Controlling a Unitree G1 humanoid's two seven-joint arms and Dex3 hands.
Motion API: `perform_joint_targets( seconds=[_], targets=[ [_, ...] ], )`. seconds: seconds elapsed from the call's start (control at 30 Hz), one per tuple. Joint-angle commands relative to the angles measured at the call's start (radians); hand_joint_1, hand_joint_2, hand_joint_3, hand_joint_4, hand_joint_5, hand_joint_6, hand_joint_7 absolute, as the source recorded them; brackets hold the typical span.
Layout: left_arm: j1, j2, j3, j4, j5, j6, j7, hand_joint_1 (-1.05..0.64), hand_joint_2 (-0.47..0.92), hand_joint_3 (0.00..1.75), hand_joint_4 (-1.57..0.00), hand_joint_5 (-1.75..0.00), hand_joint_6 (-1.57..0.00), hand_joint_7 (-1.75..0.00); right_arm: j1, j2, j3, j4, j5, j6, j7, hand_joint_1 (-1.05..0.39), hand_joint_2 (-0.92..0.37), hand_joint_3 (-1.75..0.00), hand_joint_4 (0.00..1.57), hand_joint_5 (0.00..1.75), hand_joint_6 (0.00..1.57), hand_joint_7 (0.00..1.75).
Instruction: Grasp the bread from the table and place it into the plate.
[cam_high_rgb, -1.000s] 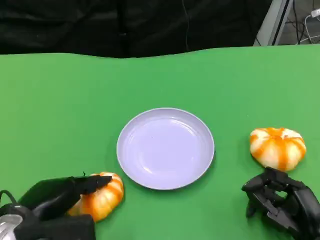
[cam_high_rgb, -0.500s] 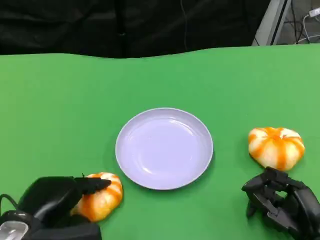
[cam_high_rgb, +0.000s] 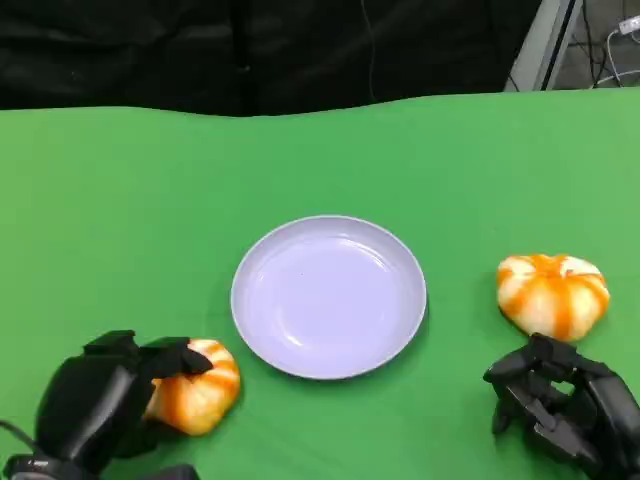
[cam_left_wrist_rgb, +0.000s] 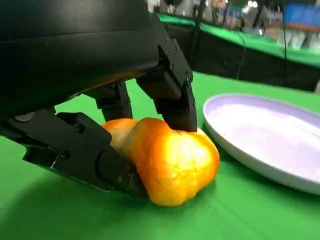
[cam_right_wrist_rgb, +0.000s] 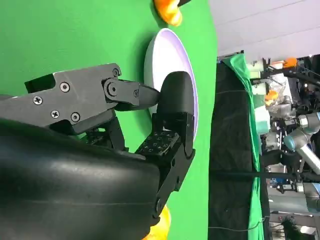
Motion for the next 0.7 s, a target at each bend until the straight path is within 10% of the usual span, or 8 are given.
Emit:
perform_joint_targets(
  seconds=[0.03, 0.3, 0.7],
  targets=[
    [-0.006, 0.001, 0.003, 0.054, 0.019, -0.011, 0.089, -0.09, 0.79, 0.40, -0.74, -1.75, -0.83, -1.40, 0.006, -0.008, -0.004, -0.009, 0.001, -0.004, -0.002, -0.26, -0.92, -0.38, 0.68, 1.75, 0.81, 1.04],
    [-0.006, -0.003, 0.009, 0.056, 0.039, -0.030, 0.183, -0.09, 0.48, 0.91, -0.77, -1.75, -0.91, -1.27, 0.003, -0.007, -0.005, -0.006, 0.006, 0.002, 0.002, -0.25, -0.92, -0.38, 0.67, 1.75, 0.82, 1.04],
    [0.070, 0.025, 0.066, -0.179, 0.068, 0.013, 0.213, -0.04, 0.31, 1.20, -0.80, -1.75, -0.92, -1.31, 0.001, -0.005, -0.005, -0.001, 0.003, 0.002, 0.000, -0.26, -0.92, -0.38, 0.67, 1.75, 0.82, 1.05]
  ],
)
